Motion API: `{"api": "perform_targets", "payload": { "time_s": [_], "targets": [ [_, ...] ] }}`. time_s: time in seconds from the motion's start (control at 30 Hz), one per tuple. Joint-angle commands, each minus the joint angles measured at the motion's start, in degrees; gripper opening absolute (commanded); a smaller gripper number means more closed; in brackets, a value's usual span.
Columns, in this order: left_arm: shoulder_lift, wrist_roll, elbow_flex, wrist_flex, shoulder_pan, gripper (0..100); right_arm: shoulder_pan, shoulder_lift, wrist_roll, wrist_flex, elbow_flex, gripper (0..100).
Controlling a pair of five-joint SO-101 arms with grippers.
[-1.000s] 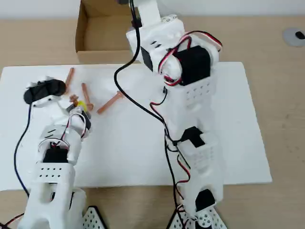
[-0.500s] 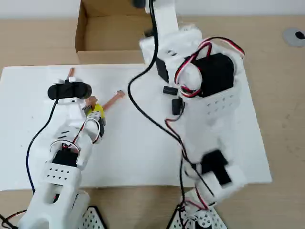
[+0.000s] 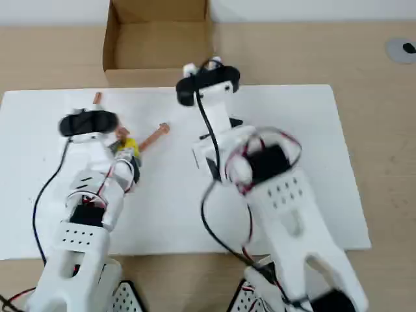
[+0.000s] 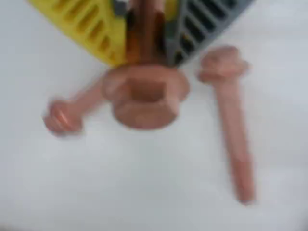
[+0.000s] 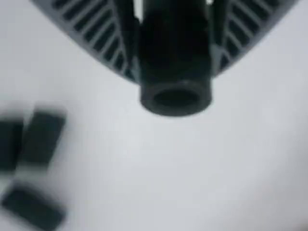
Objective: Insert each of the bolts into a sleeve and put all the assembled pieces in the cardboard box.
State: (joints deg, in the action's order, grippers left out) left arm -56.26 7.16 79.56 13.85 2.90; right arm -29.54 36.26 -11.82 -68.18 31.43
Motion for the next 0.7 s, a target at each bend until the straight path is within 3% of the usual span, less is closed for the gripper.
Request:
{"api": "perform_targets", "payload": {
  "time_s": [0.0,0.17,0.33,0.5,0.67],
  "targets": [
    [-6.0,2.3,-3.3,-1.8,-3.6,1,-1.1,13.1,5.2,20.0,16.1,1.0],
    [-18.1,2.6,-3.3,-1.3,-3.9,1,-1.5,31.5,15.1,47.8,41.4,1.0],
    [-29.6,2.6,-5.2,5.8,-3.9,1,-1.5,46.6,21.8,71.0,64.5,1.0],
    [-38.9,2.2,-7.7,16.5,1.1,1,-3.9,52.9,18.4,72.1,66.1,1.0],
    [-44.0,1.3,-9.2,18.5,10.5,1,-7.7,53.5,10.2,72.4,66.1,1.0]
  ]
}}
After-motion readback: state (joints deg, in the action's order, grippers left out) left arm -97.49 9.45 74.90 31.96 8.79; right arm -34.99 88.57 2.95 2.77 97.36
